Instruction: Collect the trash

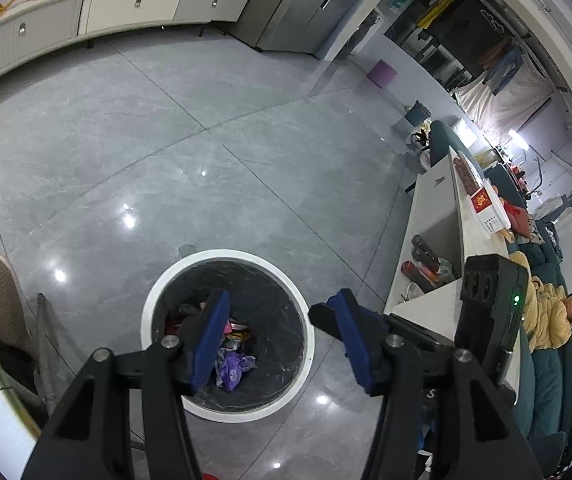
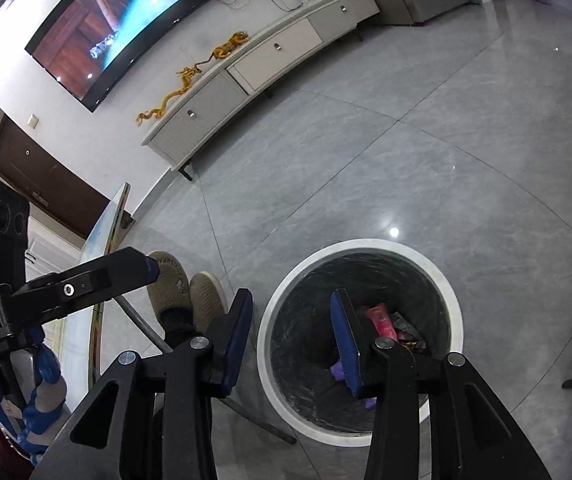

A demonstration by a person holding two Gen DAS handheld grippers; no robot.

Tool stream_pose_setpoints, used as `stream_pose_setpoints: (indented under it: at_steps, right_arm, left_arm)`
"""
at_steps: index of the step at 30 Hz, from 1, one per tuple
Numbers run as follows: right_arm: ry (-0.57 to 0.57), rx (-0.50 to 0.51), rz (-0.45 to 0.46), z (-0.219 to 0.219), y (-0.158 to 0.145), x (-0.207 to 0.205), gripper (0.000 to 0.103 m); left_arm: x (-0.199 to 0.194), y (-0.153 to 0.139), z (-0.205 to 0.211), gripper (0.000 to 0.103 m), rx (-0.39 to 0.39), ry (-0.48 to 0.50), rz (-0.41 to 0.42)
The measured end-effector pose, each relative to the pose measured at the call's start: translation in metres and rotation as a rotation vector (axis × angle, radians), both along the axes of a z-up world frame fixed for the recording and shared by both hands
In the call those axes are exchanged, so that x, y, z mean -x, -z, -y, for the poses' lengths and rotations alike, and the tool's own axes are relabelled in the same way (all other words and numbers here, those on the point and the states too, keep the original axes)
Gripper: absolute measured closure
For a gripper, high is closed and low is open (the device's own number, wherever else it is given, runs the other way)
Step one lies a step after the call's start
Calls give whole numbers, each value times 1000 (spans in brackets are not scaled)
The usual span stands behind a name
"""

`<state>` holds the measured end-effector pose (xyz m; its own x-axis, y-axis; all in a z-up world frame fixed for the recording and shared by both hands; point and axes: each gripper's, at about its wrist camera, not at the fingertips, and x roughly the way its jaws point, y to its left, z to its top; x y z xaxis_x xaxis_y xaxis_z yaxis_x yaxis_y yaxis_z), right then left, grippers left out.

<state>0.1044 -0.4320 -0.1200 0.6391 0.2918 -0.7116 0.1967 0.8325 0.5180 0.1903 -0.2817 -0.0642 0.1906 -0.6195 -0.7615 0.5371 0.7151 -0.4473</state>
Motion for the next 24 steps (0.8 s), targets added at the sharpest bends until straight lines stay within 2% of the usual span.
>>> stream_pose_setpoints:
  at_steps: [8, 17, 24]
  right_arm:
    - [17, 98, 55, -17, -28, 9, 60]
    - [-53, 223, 118, -72, -71, 22, 57]
    - [-131, 293, 171, -121, -99, 37, 52]
  left_arm:
    - [28, -27, -39, 49, -61, -63, 144]
    - [60, -47, -116, 49, -92, -192, 225]
    - [91, -66, -177, 39, -104, -326, 299]
